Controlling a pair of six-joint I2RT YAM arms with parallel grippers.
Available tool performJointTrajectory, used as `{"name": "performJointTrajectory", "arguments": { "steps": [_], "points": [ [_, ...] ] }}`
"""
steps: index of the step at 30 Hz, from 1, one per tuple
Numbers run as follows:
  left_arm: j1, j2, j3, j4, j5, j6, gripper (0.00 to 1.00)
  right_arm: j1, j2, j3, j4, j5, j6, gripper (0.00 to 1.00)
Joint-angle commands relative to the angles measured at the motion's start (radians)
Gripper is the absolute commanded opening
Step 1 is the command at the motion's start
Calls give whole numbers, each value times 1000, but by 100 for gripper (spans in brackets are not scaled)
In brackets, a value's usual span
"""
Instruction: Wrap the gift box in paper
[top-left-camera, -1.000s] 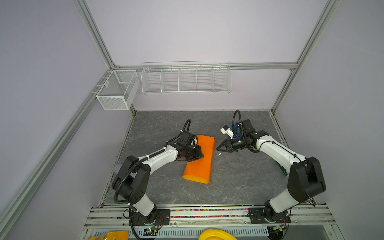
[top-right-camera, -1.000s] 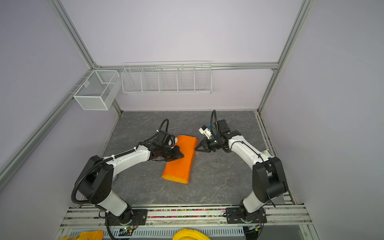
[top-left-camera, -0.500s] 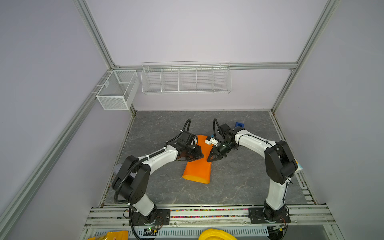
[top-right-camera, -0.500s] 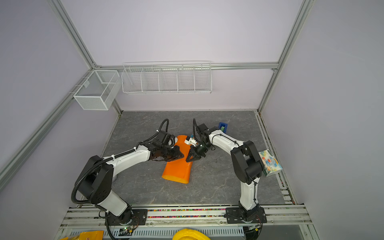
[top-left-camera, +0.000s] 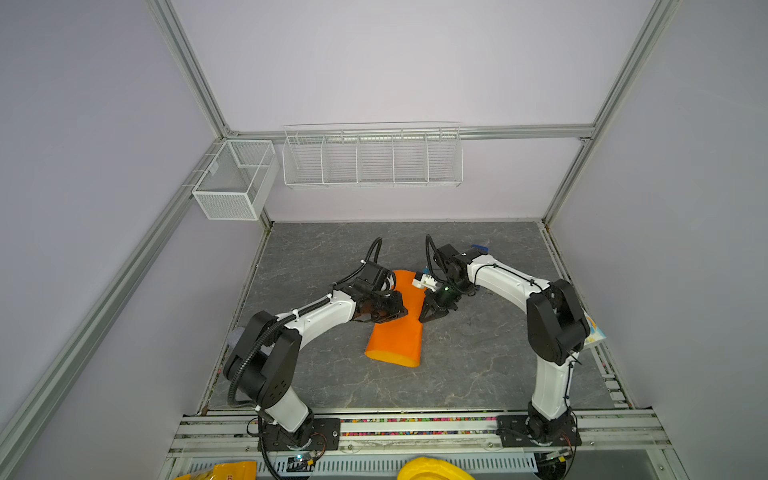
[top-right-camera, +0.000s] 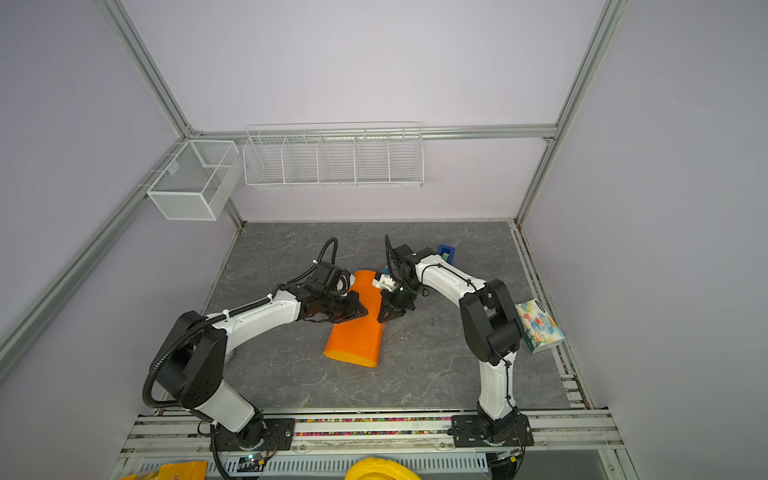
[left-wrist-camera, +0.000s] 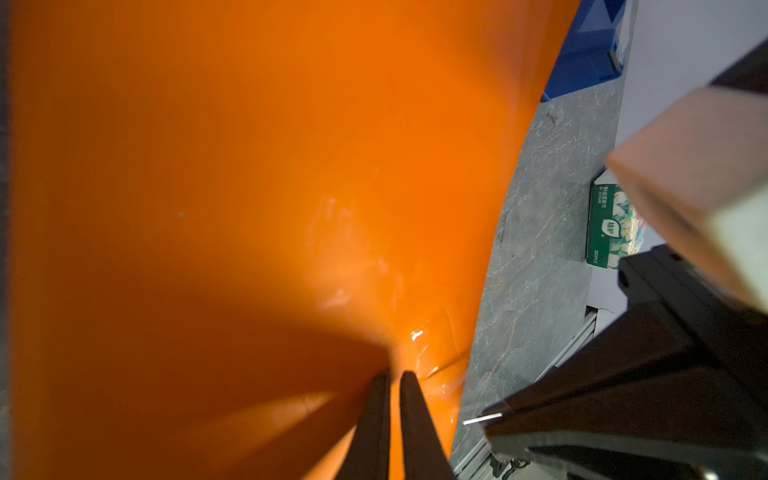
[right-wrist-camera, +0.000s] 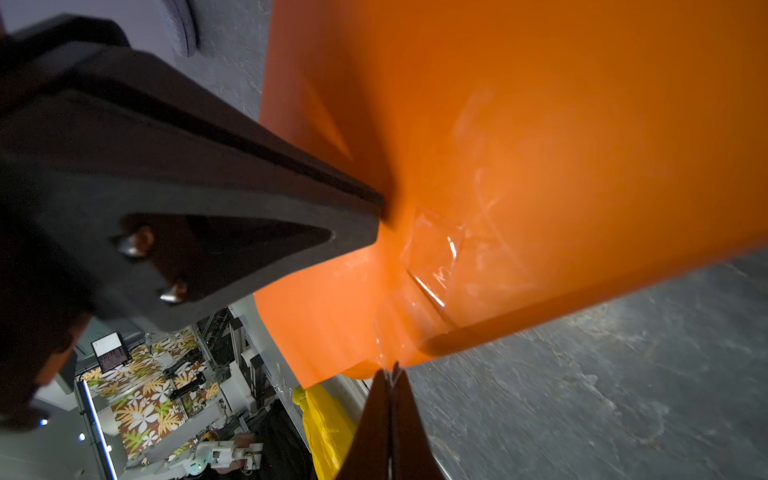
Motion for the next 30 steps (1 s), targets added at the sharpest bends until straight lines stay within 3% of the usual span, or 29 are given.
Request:
{"name": "performJointTrajectory", "arguments": {
  "steps": [1, 13, 22, 30],
  "points": [
    [-4, 47, -56, -128, -63, 8, 10, 1, 20, 31, -39, 13, -22, 7],
    [-4, 49, -52, -136, -63, 9, 10, 5, -60, 143, -29, -45, 16, 7],
    [-4, 45, -49, -142, -67, 9, 9, 7, 7, 123, -18, -129, -8, 7],
    [-5, 48, -42, -146, -65, 11, 9, 4, 77, 82, -47, -69, -36, 7]
  ]
}}
